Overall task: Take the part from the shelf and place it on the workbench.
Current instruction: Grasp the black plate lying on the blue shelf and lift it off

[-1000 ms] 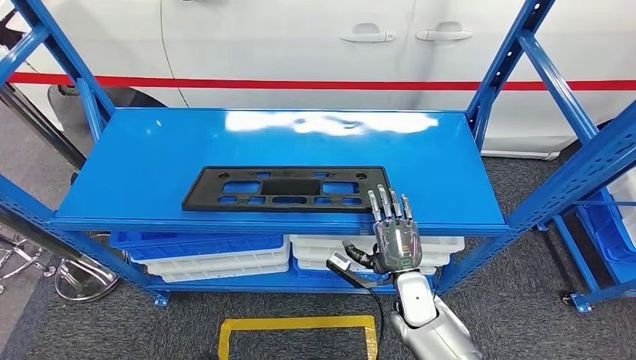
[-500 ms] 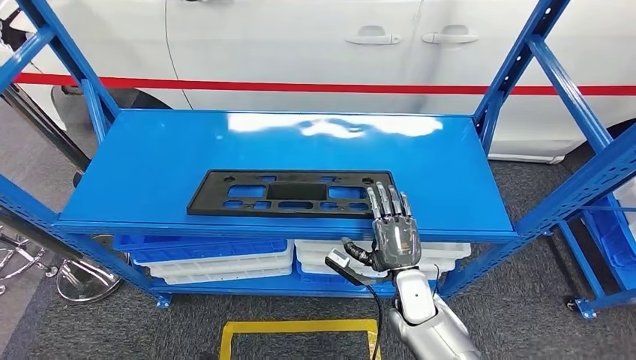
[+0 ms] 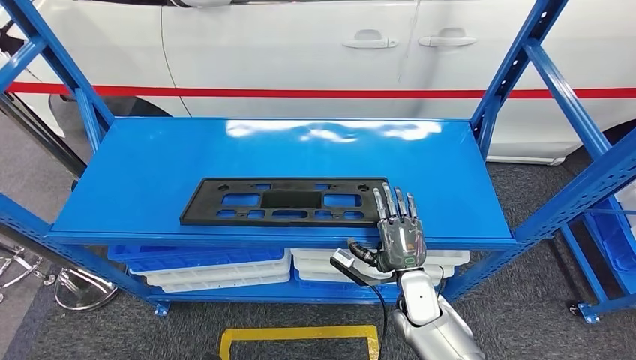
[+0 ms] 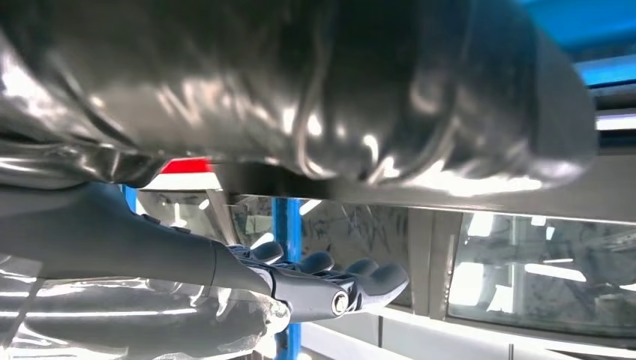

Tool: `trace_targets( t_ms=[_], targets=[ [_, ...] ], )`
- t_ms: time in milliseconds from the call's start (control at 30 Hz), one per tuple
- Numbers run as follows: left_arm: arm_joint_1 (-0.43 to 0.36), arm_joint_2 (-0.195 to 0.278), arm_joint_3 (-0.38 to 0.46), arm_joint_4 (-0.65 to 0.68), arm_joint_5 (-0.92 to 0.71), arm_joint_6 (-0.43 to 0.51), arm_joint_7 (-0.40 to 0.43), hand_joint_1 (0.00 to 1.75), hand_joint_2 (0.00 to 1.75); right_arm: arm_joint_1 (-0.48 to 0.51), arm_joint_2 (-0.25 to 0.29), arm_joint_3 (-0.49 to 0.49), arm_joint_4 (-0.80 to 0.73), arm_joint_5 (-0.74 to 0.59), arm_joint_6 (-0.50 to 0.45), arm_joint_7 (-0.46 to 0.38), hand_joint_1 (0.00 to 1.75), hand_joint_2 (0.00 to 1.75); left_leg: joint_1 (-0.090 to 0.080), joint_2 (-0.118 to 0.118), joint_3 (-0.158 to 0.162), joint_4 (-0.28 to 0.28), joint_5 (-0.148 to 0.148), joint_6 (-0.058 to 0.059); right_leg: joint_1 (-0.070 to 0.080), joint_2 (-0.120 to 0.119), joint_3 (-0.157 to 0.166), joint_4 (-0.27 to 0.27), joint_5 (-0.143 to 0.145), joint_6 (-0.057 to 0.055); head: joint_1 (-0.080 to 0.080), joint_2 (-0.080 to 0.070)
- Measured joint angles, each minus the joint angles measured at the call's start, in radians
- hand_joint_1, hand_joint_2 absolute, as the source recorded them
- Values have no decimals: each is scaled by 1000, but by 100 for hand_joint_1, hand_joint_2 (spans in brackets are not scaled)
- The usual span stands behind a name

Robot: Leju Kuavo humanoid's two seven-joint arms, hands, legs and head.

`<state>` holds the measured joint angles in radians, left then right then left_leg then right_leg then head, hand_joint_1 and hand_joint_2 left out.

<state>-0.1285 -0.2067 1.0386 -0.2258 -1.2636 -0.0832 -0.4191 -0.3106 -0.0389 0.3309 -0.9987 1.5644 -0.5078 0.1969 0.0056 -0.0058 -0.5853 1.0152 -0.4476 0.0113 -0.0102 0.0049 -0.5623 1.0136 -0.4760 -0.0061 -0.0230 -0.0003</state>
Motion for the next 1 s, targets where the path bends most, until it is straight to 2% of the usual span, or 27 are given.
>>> trace_targets(
  t_ms=[67,133,167,233,267,300,333,367,400,433,467,533,600,633,700,767,800,833,867,933,967,1000],
  targets=[
    [1,0,0,0,-1,0,0,0,0,0,0,0,0,0,0,-1,0,0,-1,-1,2,-6,0,9,0,0,0,-3,-1,11,0,0],
    [1,0,0,0,-1,0,0,0,0,-1,0,-3,-2,0,0,-1,0,0,3,0,9,-16,3,22,-2,-1,-9,24,-21,20,0,0],
    [0,0,0,0,-1,0,0,0,0,-1,0,-5,-2,0,0,-1,0,0,5,1,13,-20,3,28,-2,-1,-28,65,-44,23,0,0],
    [-1,0,-1,0,-1,0,0,0,0,2,0,-8,-2,0,0,-1,0,0,4,2,16,-20,1,36,-4,-2,-95,195,-103,28,0,0],
    [-1,0,-1,0,-1,0,0,0,0,5,0,-9,-2,0,0,-2,0,0,4,3,17,-20,-1,37,-4,-2,-128,251,-120,30,0,0],
    [0,0,-1,0,-1,0,0,0,0,8,0,-9,-2,0,0,-2,0,0,4,2,18,-19,-3,38,-5,-2,-147,277,-117,31,0,0],
    [0,0,-1,0,-1,0,0,0,0,10,0,-9,-2,0,0,-2,0,0,4,1,21,-18,-5,38,-5,-2,-148,265,-93,31,0,0],
    [0,-1,-1,0,-1,0,0,0,0,10,0,-10,-2,0,0,-3,0,0,4,0,25,-17,-9,37,-6,-2,-129,216,-54,29,0,0],
    [1,-1,-1,0,-1,0,0,0,0,9,0,-12,-2,0,-1,-4,0,0,4,-1,29,-16,-13,34,-6,-2,-100,145,-12,25,0,0],
    [0,-1,-1,0,-1,0,0,0,0,8,0,-14,-3,0,-1,-6,0,0,2,-2,32,-14,-17,30,-3,-3,-72,81,16,21,0,0],
    [0,-1,-1,0,-1,0,0,0,0,6,0,-16,-3,0,-1,-8,0,0,0,-2,33,-12,-20,26,-1,-3,-51,34,33,17,0,0],
    [-1,-2,-1,0,1,0,0,0,0,5,0,-17,-3,0,-2,-8,0,0,-2,-2,32,-12,-24,16,4,-1,-40,7,31,10,0,0],
    [-3,-2,-1,0,5,0,0,0,0,3,-2,-17,-3,0,-2,-1,0,0,-2,-1,33,-9,-30,5,0,0,-38,2,32,2,0,0],
    [-3,-2,-1,0,6,0,-1,0,0,1,-3,-16,-3,0,-2,3,0,0,-1,0,28,7,-42,0,-2,0,-36,-2,32,-5,0,0],
    [-4,-1,-1,0,7,0,-1,0,0,-2,-4,-14,-3,0,-1,9,0,0,2,0,-12,96,-94,-11,-5,-2,-31,-7,33,-16,0,0],
    [-3,-1,-1,0,7,0,-2,0,0,-3,-4,-9,-3,0,0,19,0,0,5,0,-79,229,-150,-18,-4,-3,-31,-6,31,-20,0,0],
    [-2,-1,-1,0,7,0,-3,0,0,-3,-6,-2,-3,0,1,32,0,0,7,0,-103,270,-157,-21,-4,-3,-31,-5,30,-20,0,0],
    [-2,-1,-1,0,8,0,-5,0,0,-5,-9,11,-3,0,3,51,0,0,7,0,-108,273,-143,-22,-4,-3,-30,-4,29,-20,0,0],
    [-1,-1,-1,0,8,0,-7,0,0,-9,-14,27,-2,0,4,70,0,0,8,1,-93,234,-111,-21,-4,-2,-28,-2,27,-18,0,0],
    [-3,-1,-1,0,9,0,-11,0,0,-16,-24,60,-2,0,6,94,0,0,7,2,-30,95,-39,-16,-3,0,-25,3,21,-12,0,0],
    [-5,-1,-1,0,9,0,-12,0,0,-19,-27,71,-2,0,6,97,0,0,6,1,-5,41,-19,-11,-1,1,-25,5,19,-8,0,0],
    [-6,-1,-1,0,9,0,-12,0,0,-21,-30,79,-2,0,7,99,0,0,4,1,8,10,-13,-7,0,1,-26,6,18,-3,0,0]
  ],
)
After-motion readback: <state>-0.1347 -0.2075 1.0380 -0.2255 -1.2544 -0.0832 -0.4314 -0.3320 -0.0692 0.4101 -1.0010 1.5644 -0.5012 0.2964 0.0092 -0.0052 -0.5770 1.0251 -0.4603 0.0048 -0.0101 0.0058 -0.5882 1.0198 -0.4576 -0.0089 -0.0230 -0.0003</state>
